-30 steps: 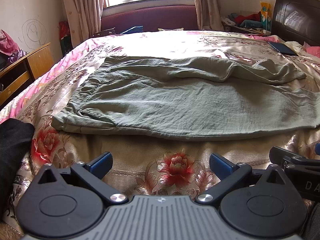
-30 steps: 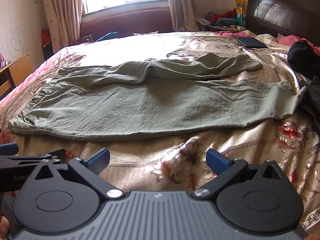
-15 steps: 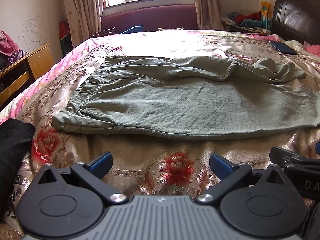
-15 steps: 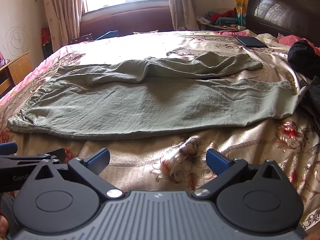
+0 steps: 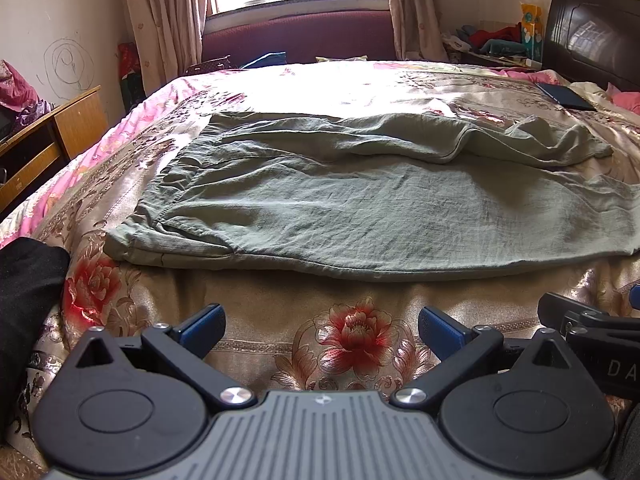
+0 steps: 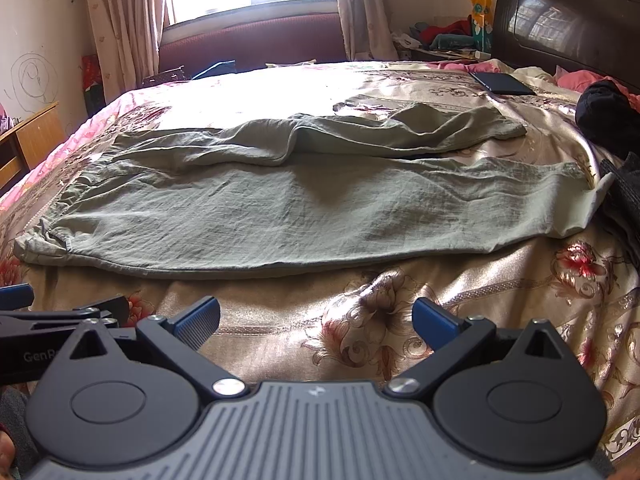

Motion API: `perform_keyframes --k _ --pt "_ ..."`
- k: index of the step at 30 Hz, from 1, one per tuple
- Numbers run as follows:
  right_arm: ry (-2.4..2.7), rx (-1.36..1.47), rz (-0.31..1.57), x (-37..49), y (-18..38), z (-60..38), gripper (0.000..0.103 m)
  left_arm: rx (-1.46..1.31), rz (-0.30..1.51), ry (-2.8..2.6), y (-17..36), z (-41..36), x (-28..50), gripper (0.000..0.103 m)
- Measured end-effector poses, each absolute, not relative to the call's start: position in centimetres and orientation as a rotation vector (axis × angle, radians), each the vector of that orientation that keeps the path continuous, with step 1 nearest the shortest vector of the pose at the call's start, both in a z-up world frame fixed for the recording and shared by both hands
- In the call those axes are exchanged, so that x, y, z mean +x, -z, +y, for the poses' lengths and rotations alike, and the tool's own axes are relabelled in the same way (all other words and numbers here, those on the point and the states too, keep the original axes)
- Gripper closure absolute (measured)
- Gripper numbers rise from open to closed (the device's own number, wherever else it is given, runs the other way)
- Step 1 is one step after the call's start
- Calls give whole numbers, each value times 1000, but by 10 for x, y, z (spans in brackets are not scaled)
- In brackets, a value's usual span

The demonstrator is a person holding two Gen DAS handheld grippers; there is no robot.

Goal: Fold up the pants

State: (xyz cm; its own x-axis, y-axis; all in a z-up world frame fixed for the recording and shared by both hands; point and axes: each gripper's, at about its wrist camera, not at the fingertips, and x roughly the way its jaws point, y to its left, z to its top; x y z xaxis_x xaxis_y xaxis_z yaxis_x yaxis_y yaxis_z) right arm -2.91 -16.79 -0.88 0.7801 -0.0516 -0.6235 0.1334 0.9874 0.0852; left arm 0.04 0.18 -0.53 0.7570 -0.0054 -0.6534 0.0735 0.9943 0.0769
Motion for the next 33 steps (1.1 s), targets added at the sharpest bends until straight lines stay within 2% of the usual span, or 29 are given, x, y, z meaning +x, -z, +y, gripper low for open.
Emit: perform_keyframes --k 13,19,24,26,28,29,31,33 --pt "-80 39 630 17 -10 -126 2 23 712 23 -11 58 33 0" --pt "-246 -33 638 49 -10 -83 3 185 639 -56 -19 105 59 0" --pt "-405 -147 631 67 -1 -37 4 244 681 -65 -3 148 82 0" --pt "-451 -189 640 73 5 -20 8 259 699 -41 6 156 89 0" --pt "-477 -220 663 82 12 -7 21 272 723 -21 15 160 96 0" --pt "-479 -234 675 86 15 -2 25 277 736 -12 20 160 100 2" --pt "-476 -258 707 96 21 7 38 278 740 18 24 163 106 12" --pt "-494 -246 728 102 24 9 43 266 736 56 23 165 108 22"
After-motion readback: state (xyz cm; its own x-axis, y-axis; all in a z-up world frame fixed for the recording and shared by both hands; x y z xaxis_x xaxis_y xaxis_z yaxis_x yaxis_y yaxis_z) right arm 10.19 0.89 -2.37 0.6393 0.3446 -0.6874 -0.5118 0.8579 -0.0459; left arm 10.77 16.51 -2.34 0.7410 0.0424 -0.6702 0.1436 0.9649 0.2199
